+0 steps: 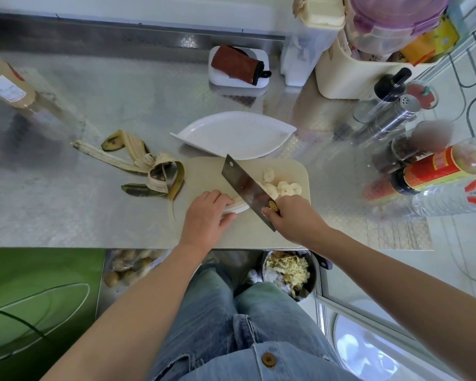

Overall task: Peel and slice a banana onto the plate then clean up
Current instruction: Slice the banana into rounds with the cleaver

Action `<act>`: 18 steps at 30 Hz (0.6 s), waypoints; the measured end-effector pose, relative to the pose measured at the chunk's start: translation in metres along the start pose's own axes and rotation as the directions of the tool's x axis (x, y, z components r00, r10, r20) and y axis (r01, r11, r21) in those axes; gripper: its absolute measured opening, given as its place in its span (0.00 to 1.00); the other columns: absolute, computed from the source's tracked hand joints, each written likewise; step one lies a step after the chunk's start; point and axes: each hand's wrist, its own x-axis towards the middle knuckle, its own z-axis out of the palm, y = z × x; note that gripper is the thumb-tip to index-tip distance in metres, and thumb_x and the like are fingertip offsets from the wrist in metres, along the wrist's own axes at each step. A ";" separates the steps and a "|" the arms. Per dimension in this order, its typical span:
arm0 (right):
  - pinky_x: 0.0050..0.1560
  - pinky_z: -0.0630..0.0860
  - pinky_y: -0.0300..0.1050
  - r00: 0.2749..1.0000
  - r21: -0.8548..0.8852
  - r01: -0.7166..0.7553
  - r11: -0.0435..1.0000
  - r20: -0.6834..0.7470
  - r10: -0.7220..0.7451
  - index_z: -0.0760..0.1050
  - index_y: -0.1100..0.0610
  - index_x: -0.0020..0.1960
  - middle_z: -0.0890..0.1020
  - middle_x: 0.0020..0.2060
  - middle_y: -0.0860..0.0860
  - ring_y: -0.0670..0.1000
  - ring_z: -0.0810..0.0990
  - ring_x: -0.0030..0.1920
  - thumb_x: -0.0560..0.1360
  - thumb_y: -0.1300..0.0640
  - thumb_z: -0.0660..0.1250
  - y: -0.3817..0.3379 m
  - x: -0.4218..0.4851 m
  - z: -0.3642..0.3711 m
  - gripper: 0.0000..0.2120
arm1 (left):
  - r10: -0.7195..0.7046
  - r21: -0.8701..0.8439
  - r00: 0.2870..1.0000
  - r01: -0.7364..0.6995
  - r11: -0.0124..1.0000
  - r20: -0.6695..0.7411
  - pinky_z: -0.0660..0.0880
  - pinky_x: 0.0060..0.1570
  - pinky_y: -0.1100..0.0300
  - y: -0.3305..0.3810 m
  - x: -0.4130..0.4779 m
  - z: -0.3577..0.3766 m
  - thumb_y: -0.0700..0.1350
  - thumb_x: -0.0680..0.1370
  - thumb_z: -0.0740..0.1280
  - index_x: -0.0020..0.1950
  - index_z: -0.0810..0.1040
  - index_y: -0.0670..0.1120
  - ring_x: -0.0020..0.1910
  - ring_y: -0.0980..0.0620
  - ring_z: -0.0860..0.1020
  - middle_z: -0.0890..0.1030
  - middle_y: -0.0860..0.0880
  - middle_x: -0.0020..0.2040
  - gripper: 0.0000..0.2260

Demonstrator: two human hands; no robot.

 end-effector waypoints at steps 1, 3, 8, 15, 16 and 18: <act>0.27 0.62 0.42 1.000 0.005 -0.005 1.000 0.000 0.005 0.63 0.54 0.30 0.70 0.26 0.51 0.50 0.69 0.28 0.81 0.49 0.58 0.000 0.000 0.001 0.21 | -0.003 0.003 1.000 0.003 1.000 -0.001 0.70 0.38 0.60 0.001 0.000 0.000 0.46 0.69 0.76 0.49 0.79 0.44 0.41 0.48 0.76 0.79 0.47 0.44 0.13; 0.27 0.61 0.43 1.000 0.012 -0.022 1.000 0.002 0.022 0.62 0.54 0.30 0.70 0.26 0.51 0.52 0.70 0.29 0.80 0.49 0.58 -0.001 0.001 0.006 0.21 | -0.004 0.006 1.000 0.004 1.000 -0.003 0.70 0.38 0.60 0.001 0.000 -0.001 0.46 0.68 0.76 0.49 0.79 0.44 0.41 0.48 0.76 0.79 0.47 0.44 0.12; 0.26 0.58 0.42 0.999 0.024 -0.030 0.999 -0.013 0.030 0.63 0.55 0.31 0.67 0.27 0.50 0.53 0.70 0.31 0.81 0.50 0.57 -0.006 0.004 0.023 0.20 | -0.016 0.013 1.000 0.016 1.000 0.002 0.71 0.38 0.58 0.003 0.001 -0.002 0.45 0.68 0.77 0.48 0.80 0.45 0.40 0.49 0.76 0.79 0.48 0.43 0.13; 0.27 0.57 0.42 0.999 0.039 -0.034 0.999 -0.033 0.036 0.60 0.53 0.29 0.67 0.26 0.50 0.51 0.68 0.29 0.81 0.50 0.57 -0.004 0.007 0.032 0.23 | -0.018 0.007 1.000 0.018 1.000 0.004 0.72 0.37 0.57 0.005 0.000 -0.003 0.44 0.67 0.77 0.48 0.79 0.45 0.40 0.48 0.76 0.79 0.48 0.44 0.13; 0.27 0.58 0.43 0.998 0.047 -0.043 0.998 -0.041 0.044 0.60 0.53 0.29 0.67 0.27 0.50 0.51 0.68 0.29 0.81 0.50 0.57 -0.002 0.008 0.029 0.22 | -0.019 0.004 1.000 0.019 1.000 0.003 0.71 0.38 0.57 0.005 0.000 -0.003 0.44 0.68 0.77 0.49 0.79 0.45 0.40 0.48 0.76 0.79 0.48 0.44 0.13; 0.27 0.59 0.44 0.996 0.073 -0.069 0.995 -0.059 0.074 0.60 0.53 0.29 0.67 0.27 0.50 0.51 0.68 0.29 0.81 0.49 0.57 0.003 0.010 0.023 0.22 | -0.021 -0.004 1.000 0.021 1.000 0.005 0.72 0.38 0.57 0.005 0.000 -0.003 0.44 0.68 0.76 0.49 0.79 0.45 0.41 0.48 0.76 0.79 0.48 0.44 0.13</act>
